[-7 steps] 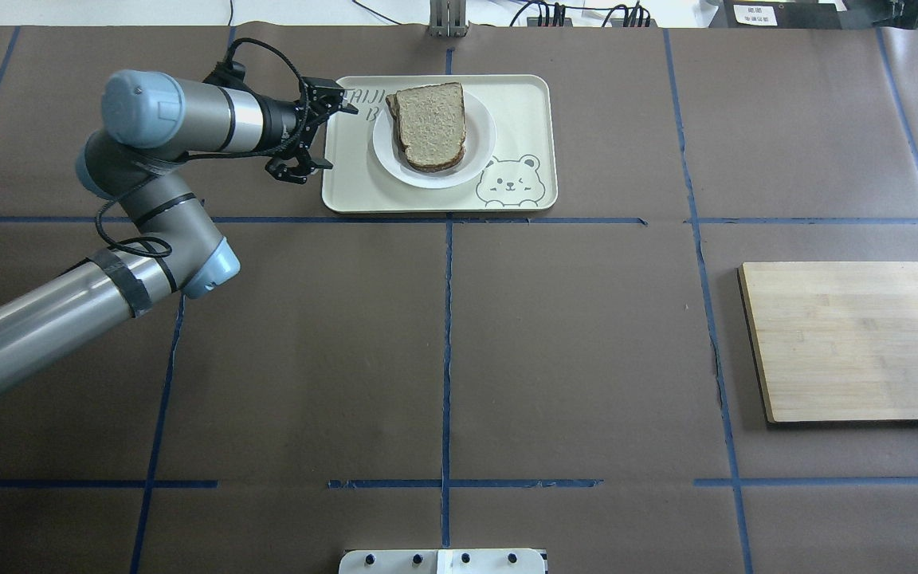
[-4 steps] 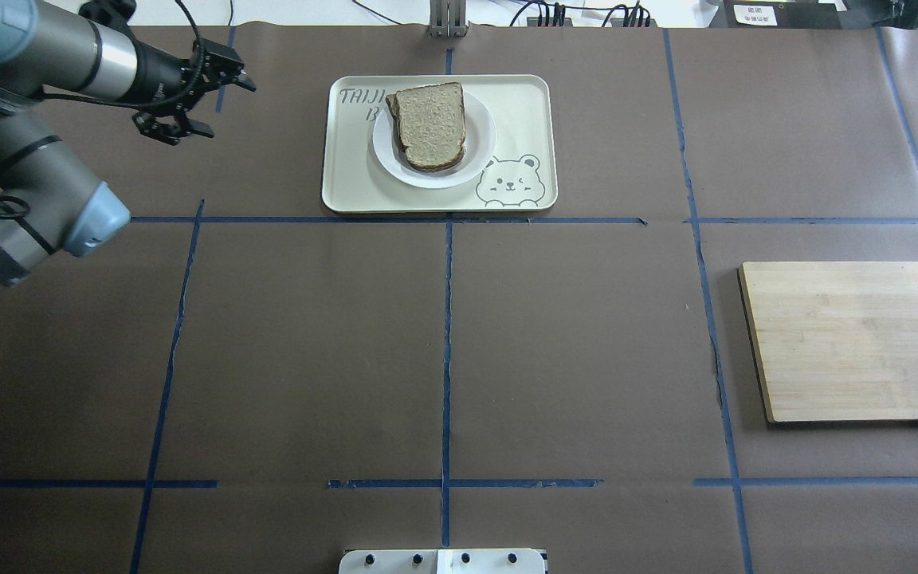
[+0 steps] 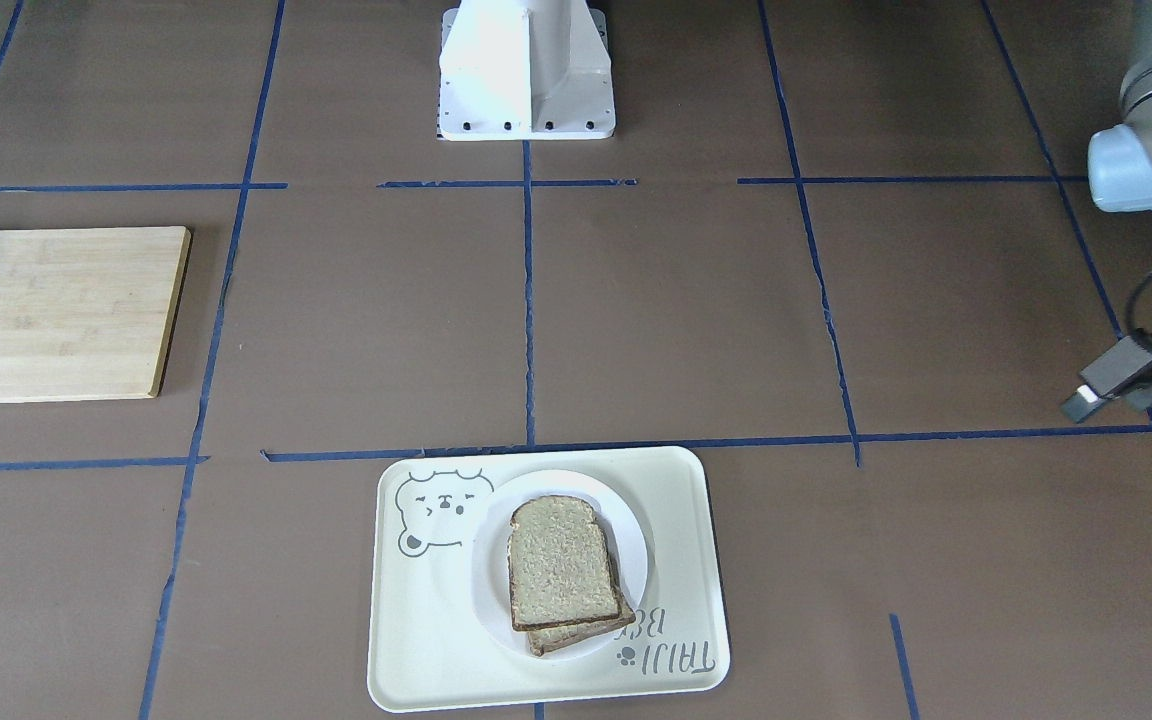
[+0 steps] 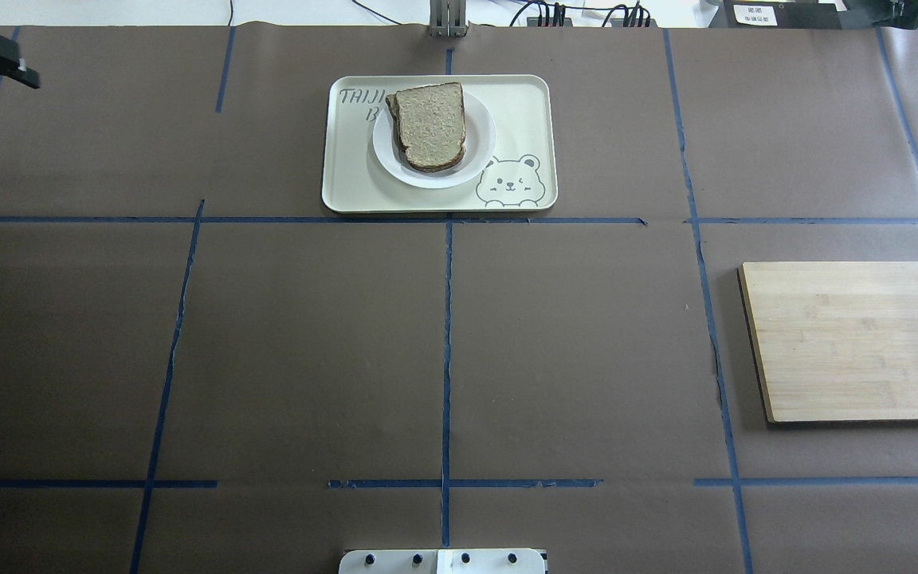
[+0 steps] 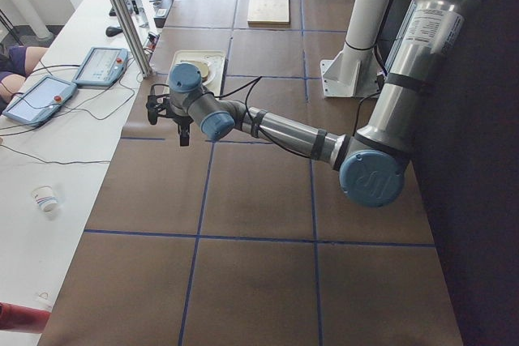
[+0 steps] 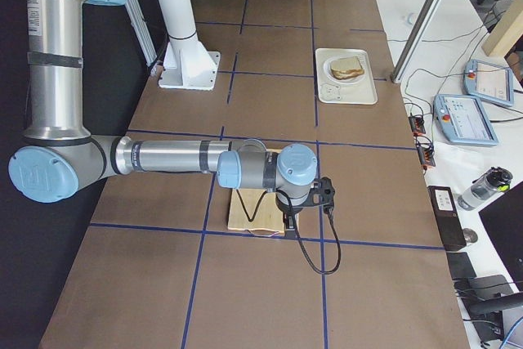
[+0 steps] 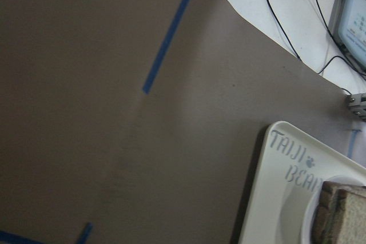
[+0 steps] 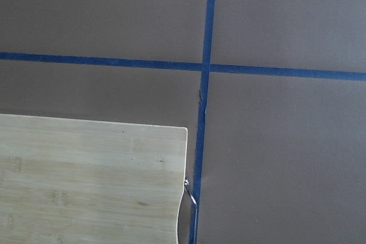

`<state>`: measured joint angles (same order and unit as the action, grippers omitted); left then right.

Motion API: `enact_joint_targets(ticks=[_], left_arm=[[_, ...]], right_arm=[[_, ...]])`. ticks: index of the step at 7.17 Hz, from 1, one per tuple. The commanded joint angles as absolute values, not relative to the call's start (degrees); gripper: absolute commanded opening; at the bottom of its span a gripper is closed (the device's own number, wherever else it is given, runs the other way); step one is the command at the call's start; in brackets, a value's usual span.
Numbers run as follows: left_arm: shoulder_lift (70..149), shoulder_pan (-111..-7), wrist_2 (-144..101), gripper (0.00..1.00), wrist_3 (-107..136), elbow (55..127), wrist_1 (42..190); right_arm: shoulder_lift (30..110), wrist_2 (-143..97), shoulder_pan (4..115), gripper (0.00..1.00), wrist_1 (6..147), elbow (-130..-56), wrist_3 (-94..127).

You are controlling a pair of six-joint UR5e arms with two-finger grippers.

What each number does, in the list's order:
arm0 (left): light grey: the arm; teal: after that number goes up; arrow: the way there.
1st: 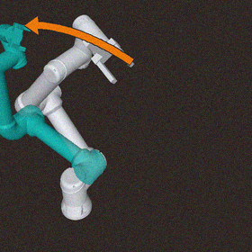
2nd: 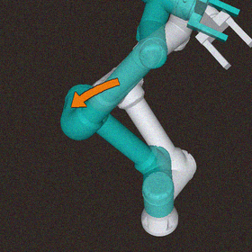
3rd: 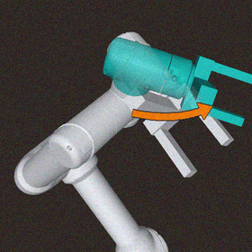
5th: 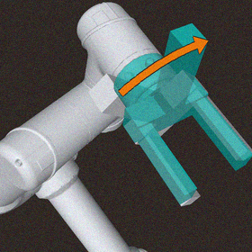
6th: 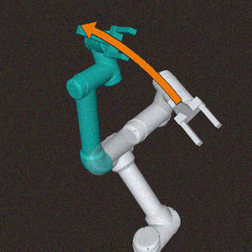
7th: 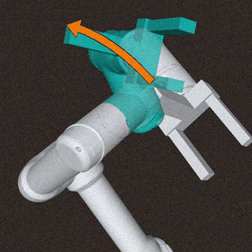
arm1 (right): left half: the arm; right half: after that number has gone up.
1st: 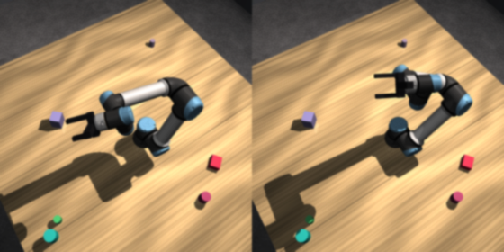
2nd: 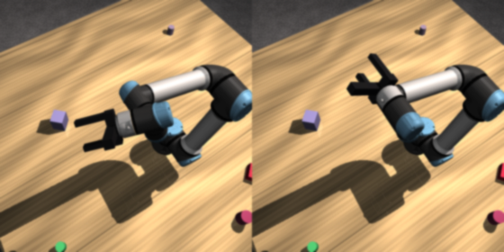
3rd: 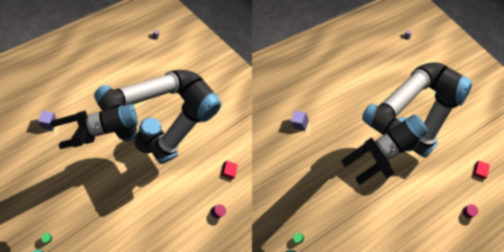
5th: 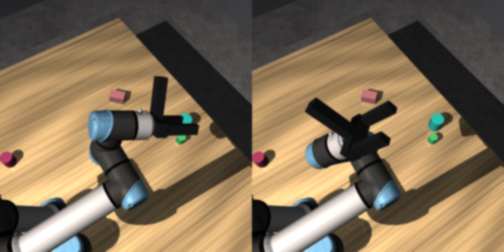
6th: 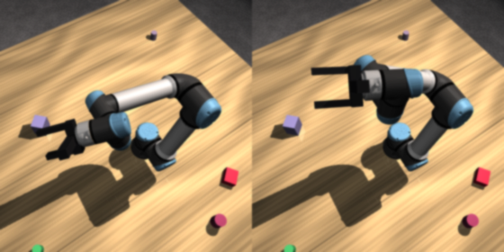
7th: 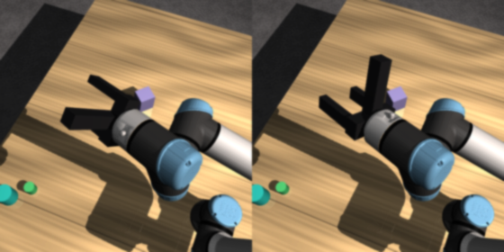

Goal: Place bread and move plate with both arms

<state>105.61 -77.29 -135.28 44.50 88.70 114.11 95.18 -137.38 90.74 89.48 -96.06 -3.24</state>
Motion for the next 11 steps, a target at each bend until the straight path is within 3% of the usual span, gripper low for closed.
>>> enact_joint_targets(ticks=[1,5,7,11], left_arm=[[104.2,-85.4,-135.3,1.00,15.5,88.1,96.9],[103.8,-91.5,-135.3,1.00,-10.0,87.2,75.9],[95.8,-92.3,-136.2,1.00,-12.8,88.6,74.8],[87.1,-92.3,-136.2,1.00,-12.7,92.5,81.5]], right_arm=[[97.9,-137.5,90.9,1.00,86.9,-95.9,-3.1],[97.9,-137.6,90.9,1.00,87.5,-95.4,-2.9],[97.8,-137.6,90.9,1.00,87.5,-95.4,-2.9],[97.7,-137.6,90.9,1.00,87.5,-95.5,-2.9]])
